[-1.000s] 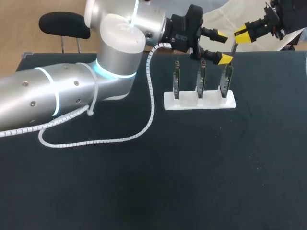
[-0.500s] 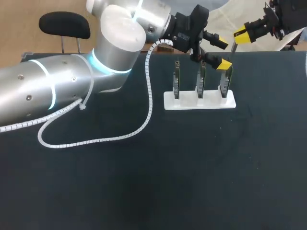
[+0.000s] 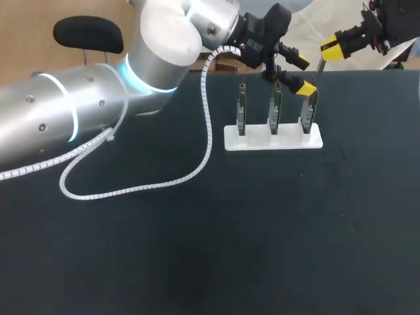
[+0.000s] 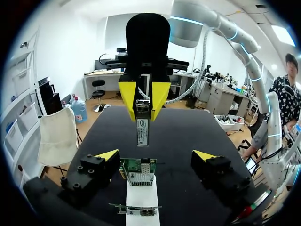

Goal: Pick up the optical module with the left hand, and insert it into the network port with the right hand.

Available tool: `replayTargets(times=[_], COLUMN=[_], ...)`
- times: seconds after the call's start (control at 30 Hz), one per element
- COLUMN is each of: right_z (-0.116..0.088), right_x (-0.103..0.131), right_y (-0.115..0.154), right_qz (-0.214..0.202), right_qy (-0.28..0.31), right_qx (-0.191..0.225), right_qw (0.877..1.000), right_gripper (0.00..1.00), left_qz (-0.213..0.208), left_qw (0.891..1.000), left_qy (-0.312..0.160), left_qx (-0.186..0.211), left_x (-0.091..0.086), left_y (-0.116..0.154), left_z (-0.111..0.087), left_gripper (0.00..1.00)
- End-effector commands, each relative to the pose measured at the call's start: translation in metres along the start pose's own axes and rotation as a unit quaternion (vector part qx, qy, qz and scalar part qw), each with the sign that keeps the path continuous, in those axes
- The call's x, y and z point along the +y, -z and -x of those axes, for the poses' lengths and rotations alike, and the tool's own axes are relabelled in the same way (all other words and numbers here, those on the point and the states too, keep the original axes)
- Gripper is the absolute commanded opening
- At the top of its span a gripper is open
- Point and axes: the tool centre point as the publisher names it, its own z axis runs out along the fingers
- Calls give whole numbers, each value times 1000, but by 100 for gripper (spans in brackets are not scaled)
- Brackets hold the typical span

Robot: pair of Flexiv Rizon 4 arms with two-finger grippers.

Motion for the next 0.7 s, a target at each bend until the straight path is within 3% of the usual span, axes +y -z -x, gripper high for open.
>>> replayTargets(times=[0.03,0.27,0.7], right_z=[0,1,1], right_x=[-1,-2,-3], right_y=[0,0,0], right_qz=[0,1,2], right_qy=[-1,0,4], right_qx=[1,3,9], right_qw=[1000,1000,1000], right_gripper=[0,0,0], left_qz=[2,13,16], left_qw=[1000,999,1000], left_qy=[3,-13,-7], left_qx=[4,27,16], left_x=[0,2,4], left_y=[-1,1,-1], left_z=[-2,-3,-9], left_gripper=[100,100,100])
